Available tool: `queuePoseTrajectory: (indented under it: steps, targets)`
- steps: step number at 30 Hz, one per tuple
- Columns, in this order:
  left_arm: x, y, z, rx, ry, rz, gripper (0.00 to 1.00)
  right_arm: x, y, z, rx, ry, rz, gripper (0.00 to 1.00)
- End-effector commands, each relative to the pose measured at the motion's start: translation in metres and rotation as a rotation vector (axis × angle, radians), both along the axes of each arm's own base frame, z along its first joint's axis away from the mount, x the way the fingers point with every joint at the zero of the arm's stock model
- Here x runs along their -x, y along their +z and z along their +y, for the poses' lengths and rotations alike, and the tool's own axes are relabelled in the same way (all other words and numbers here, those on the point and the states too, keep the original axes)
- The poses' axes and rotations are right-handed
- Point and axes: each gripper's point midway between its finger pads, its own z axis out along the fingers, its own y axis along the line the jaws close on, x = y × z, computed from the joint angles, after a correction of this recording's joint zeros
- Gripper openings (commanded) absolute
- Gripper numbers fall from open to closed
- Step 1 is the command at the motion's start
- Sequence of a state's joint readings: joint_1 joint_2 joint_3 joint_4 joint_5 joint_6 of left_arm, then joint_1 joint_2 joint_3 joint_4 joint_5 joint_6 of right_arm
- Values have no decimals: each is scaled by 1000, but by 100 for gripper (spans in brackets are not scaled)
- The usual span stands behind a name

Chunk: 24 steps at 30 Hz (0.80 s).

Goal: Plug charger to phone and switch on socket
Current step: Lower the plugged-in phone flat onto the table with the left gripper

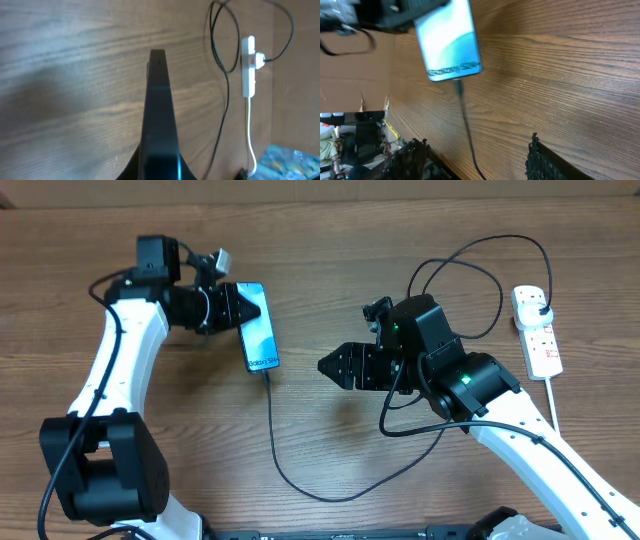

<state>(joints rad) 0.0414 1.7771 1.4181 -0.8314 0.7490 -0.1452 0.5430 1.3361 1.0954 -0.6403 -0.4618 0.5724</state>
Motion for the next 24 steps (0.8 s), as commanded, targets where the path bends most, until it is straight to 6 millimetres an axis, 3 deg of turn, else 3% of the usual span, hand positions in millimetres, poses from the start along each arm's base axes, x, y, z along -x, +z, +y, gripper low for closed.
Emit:
queuePoseTrajectory:
  steps: [1, 5, 8, 16, 24]
  targets:
    - [-25, 46, 4, -22, -21, -94, 4, -4, 1, -2, 10, -13, -13, 66]
    - [-36, 57, 4, -39, -60, -67, 4, -4, 1, -2, 10, -13, -13, 66]
    - [-41, 51, 5, -46, -90, -26, 4, -3, 0, -3, 13, -13, -9, 66]
    - [-48, -15, 7, -51, -110, 131, 4, 0, -6, -6, 41, -3, 0, 66]
    - [-48, -68, 16, -106, -104, 244, 4, 1, -10, -10, 64, -15, 11, 66]
